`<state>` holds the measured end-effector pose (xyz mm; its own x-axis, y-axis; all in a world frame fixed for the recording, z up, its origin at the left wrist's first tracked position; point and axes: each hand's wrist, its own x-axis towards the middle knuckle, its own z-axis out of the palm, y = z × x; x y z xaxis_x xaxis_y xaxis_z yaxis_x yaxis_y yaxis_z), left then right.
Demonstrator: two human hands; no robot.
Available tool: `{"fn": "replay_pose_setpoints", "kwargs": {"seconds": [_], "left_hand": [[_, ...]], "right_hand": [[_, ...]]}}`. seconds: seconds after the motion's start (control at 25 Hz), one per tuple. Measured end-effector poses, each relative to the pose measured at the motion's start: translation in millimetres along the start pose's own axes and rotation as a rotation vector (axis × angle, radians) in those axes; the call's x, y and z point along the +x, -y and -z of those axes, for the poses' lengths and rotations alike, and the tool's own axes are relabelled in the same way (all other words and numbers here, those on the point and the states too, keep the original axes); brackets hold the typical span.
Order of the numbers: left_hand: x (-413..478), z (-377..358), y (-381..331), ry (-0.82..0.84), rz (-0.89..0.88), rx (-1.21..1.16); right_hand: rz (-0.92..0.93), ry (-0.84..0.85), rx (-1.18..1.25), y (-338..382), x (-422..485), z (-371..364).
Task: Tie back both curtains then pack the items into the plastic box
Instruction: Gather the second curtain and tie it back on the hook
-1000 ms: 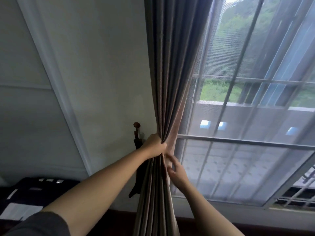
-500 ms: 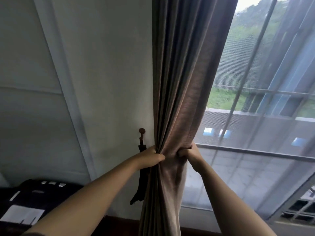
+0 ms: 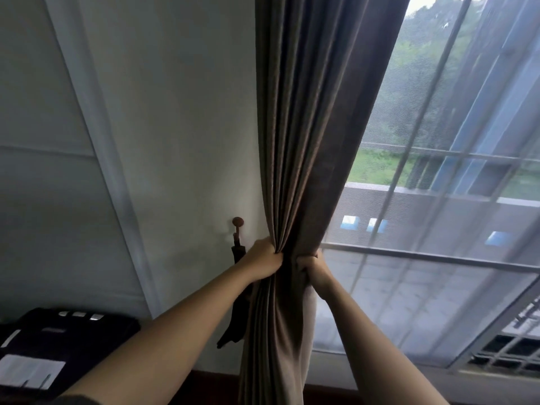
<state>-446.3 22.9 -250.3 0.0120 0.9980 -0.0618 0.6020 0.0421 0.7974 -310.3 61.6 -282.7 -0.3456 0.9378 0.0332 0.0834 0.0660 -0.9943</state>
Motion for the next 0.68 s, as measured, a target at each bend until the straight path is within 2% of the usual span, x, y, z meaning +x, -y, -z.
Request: {"fn": "replay_pose_setpoints", "kwargs": {"seconds": [0.24, 0.4, 0.68], "left_hand": [[-1, 18, -17, 0.024, 0.108, 0.428], [1, 20, -23, 0.044, 0.098, 0.408], [2, 19, -31, 0.207, 0.114, 0.193]], "right_hand": [[0.120, 0.015, -0.081, -40, 1, -8], [0.072, 0.010, -0.101, -57, -9, -16], [0.088, -0.038, -0.162, -72, -15, -25]]}}
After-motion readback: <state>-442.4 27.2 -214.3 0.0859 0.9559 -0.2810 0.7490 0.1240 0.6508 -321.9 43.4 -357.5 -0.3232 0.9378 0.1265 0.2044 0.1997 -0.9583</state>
